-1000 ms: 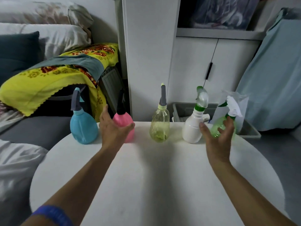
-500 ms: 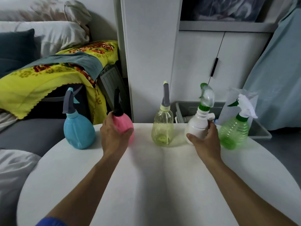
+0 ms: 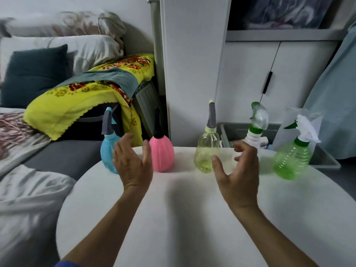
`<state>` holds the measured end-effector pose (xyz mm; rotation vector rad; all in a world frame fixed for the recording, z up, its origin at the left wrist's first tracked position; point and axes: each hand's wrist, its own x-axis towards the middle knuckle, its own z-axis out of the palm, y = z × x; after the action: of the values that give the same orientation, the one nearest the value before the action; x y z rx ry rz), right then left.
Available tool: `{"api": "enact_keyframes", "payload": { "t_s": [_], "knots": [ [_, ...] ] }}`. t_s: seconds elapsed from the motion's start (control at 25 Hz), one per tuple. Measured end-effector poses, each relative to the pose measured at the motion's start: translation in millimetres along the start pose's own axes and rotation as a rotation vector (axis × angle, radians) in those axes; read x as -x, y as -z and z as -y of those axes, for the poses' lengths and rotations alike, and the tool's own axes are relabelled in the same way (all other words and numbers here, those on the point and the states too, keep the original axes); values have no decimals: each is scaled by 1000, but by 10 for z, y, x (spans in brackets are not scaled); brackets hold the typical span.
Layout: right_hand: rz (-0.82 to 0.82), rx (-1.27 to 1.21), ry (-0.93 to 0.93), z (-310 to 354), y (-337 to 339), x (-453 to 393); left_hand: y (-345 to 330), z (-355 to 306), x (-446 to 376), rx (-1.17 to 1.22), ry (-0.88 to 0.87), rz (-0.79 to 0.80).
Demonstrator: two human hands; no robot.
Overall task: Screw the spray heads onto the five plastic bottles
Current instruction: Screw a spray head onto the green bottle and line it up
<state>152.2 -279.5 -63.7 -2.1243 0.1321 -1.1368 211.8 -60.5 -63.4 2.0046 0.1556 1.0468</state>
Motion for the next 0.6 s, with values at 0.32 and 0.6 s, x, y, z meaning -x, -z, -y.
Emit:
{"api": "enact_keyframes", "payload": {
  "t_s": [0.32, 0.6],
  "knots": [
    [289, -58, -500, -149, -568, -100, 383, 649, -374, -168, 348, 53],
    [341, -38, -468, -286, -777, -150, 272, 955, -470, 114, 434, 280]
  ]
}}
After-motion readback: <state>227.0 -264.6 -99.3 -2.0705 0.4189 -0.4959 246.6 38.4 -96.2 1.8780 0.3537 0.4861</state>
